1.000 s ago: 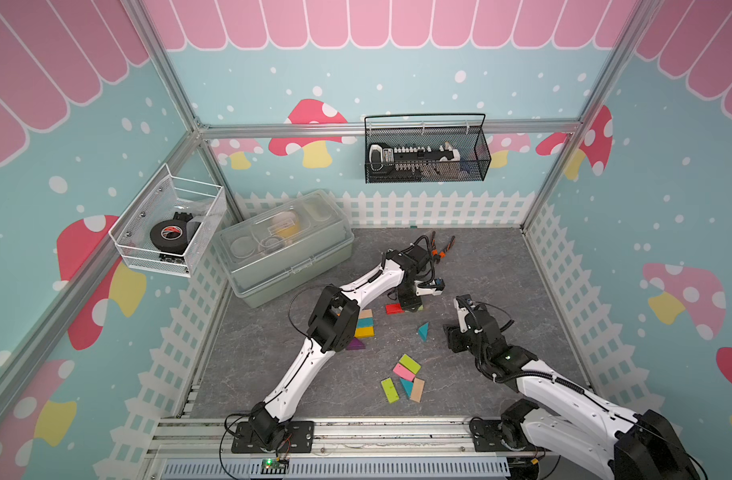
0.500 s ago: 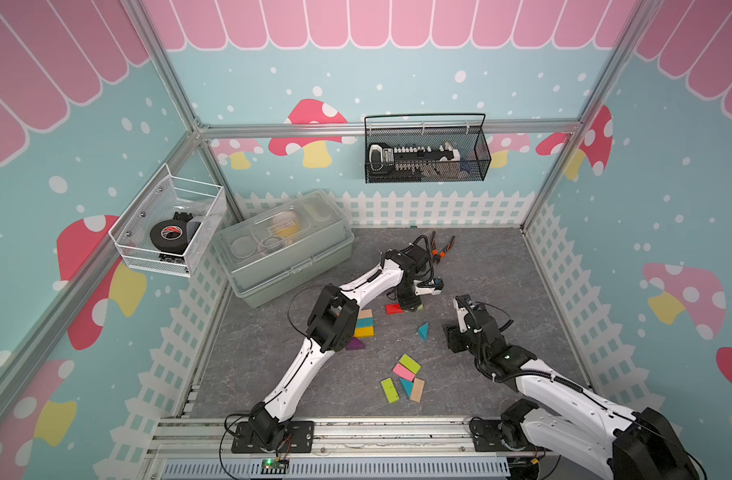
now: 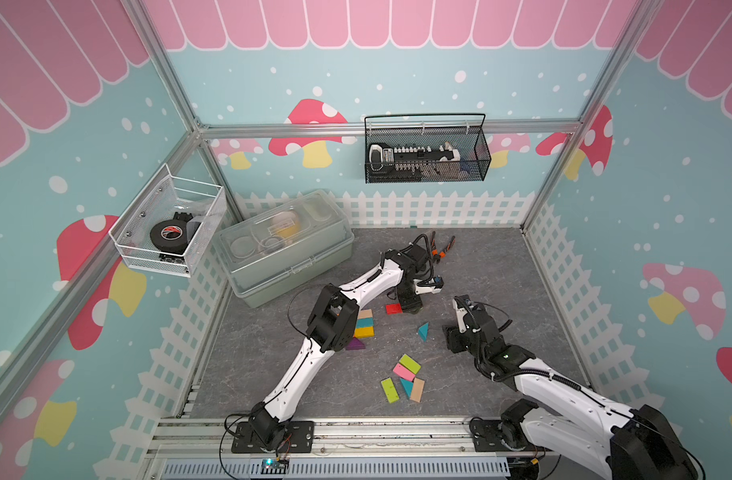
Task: Assemble a piece of candy with building blocks
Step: Assemble the building block at the center of the board, then pick up the building block from the center of the board.
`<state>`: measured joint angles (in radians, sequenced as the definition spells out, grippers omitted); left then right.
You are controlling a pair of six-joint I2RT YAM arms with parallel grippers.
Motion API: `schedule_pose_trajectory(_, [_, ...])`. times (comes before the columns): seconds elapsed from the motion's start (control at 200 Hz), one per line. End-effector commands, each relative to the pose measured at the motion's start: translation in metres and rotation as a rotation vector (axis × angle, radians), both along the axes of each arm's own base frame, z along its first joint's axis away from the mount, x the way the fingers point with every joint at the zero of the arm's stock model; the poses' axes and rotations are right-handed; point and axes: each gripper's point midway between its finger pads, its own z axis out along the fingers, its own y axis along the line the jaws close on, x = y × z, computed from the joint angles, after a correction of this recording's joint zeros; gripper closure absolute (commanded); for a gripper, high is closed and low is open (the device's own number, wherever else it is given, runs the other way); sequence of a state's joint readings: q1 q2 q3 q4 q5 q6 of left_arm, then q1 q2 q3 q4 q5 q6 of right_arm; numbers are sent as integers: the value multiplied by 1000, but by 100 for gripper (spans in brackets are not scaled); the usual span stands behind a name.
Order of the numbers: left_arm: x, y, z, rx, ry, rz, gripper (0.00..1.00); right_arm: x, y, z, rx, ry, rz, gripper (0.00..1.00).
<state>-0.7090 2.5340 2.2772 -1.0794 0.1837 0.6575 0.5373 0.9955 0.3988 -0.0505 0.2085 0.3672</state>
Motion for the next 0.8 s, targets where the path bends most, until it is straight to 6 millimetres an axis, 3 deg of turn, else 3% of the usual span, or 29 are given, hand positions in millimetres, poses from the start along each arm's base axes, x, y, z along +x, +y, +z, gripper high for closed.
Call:
schedule_pose_trajectory(0.0, [5, -3, 22, -48, -23, 10, 32, 0, 2, -2, 10, -2, 1, 34])
schedule_pose_trajectory(0.195, [21, -11, 64, -123, -134, 53, 29, 0, 2, 0, 8, -8, 11, 31])
schedule_pose_trajectory(0.37, [26, -10, 132, -241, -249, 124, 29, -1, 1, 10, 9, -43, 19, 31])
schedule_pose_trajectory(0.48, [21, 1, 179, -351, -346, 220, 29, -4, 12, 27, 55, -65, 83, 33])
schedule_pose_trajectory(0.57, [10, 23, 218, -458, -424, 359, 29, -12, 33, 43, 141, -52, 167, 36])
schedule_pose_trajectory(0.645, [-6, 46, 253, -577, -475, 487, 29, -23, 53, 45, 168, -8, 260, 37])
schedule_pose_trajectory(0.72, [-37, 68, 269, -707, -460, 552, 28, -37, 70, 37, 144, 58, 336, 37])
schedule_pose_trajectory(0.795, [-63, 93, 273, -787, -454, 616, 28, -50, 86, 22, 80, 128, 414, 36])
